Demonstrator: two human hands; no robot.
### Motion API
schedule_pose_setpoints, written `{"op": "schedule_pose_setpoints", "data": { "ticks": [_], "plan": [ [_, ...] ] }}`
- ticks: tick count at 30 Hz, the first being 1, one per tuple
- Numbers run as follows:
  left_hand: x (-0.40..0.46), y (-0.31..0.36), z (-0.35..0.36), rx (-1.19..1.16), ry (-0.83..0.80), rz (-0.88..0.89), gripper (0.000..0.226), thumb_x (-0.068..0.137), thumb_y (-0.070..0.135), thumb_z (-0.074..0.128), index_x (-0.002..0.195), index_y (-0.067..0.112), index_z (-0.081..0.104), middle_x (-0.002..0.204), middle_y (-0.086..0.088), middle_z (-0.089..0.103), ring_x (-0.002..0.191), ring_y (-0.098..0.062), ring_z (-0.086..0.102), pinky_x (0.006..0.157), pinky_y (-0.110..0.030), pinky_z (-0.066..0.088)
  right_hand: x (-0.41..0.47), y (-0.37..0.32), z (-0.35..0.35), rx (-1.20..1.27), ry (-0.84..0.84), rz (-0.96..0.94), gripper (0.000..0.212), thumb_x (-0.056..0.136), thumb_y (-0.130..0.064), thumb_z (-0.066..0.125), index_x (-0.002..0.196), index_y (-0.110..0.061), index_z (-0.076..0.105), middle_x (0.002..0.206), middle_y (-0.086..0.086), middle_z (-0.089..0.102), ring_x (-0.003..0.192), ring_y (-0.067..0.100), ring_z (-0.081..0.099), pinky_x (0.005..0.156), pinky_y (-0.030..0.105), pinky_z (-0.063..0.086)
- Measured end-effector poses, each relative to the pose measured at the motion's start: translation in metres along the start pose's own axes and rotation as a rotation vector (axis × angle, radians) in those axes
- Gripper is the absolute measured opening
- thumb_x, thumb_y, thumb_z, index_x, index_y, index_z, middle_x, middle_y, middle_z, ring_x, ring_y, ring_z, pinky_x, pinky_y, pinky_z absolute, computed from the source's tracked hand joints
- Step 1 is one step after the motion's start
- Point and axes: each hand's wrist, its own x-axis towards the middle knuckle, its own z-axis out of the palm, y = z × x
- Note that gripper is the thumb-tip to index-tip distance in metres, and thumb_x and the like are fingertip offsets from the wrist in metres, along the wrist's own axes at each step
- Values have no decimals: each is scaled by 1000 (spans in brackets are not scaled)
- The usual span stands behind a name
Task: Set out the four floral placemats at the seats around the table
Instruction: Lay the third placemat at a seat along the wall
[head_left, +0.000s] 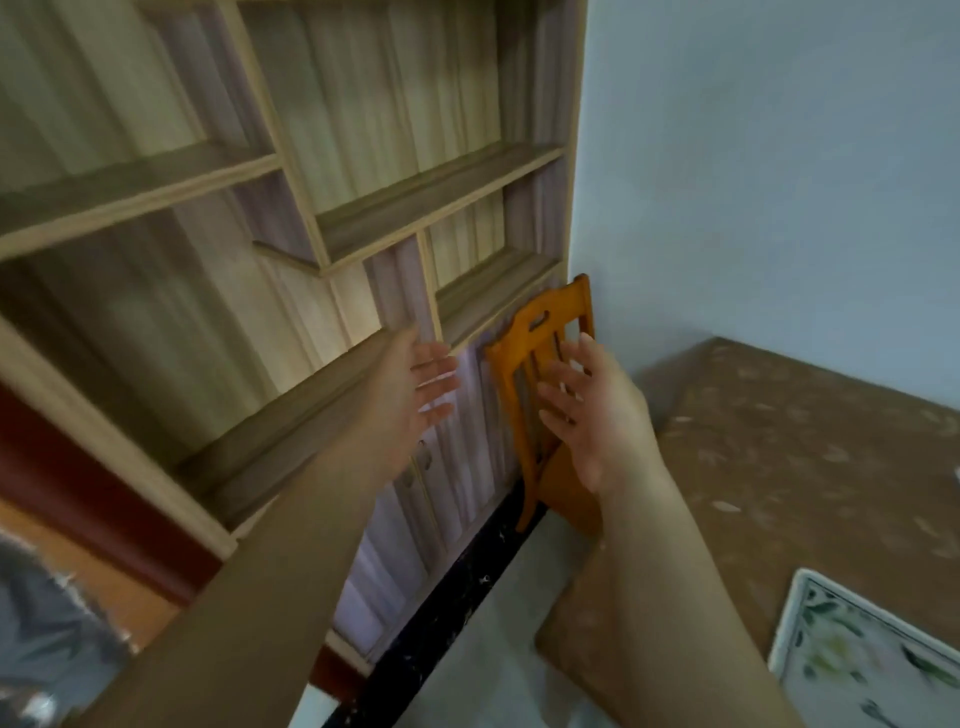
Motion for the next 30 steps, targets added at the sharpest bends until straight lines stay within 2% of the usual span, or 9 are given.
{"op": "schedule_pose_setpoints", "data": {
  "ticks": [2,6,13,17,22,26,30],
  "plan": [
    [35,3,-3,30,-90,-19,48,101,52,41,112,15,70,110,-6,72,104,-22,67,93,-43,50,20,6,7,-2,103,-37,56,102,-48,52,151,-21,53,119,-4,67,114,19,64,98,42,49],
    [96,11,1,89,-272,-71,47,99,55,42,109,19,71,110,-4,75,102,-21,68,80,-38,50,39,13,19,41,314,-90,50,103,-46,52,146,-22,57,132,2,68,120,26,65,98,44,51],
    [139,-11,47,154,-555,-201,47,99,55,43,110,18,71,112,-4,76,104,-21,70,82,-38,52,30,21,2,126,680,-188,41,101,-48,56,131,-23,67,125,2,74,110,25,72,90,43,56],
    [149,-26,90,222,-685,-224,43,100,51,43,111,19,71,114,-5,75,107,-22,69,85,-39,52,25,10,-23,205,864,-255,40,103,-45,54,132,-20,66,123,3,73,108,24,71,85,41,54],
    [165,-46,154,313,-816,-250,42,100,48,45,109,18,73,111,-4,76,105,-20,70,79,-37,51,38,8,-71,309,996,-286,33,103,-43,54,123,-21,68,119,3,74,107,24,71,86,40,54],
    [188,-69,208,424,-862,-261,44,99,50,46,109,17,73,109,-5,77,103,-21,71,84,-39,53,74,0,-118,425,1050,-289,25,104,-42,54,109,-24,69,119,5,74,105,25,71,86,41,53],
    [205,-83,276,516,-905,-300,44,98,50,48,109,16,74,108,-5,78,103,-23,72,84,-40,53,99,-19,-161,504,1085,-305,26,102,-43,56,111,-23,70,116,3,76,104,25,72,83,41,53]
  ]
}}
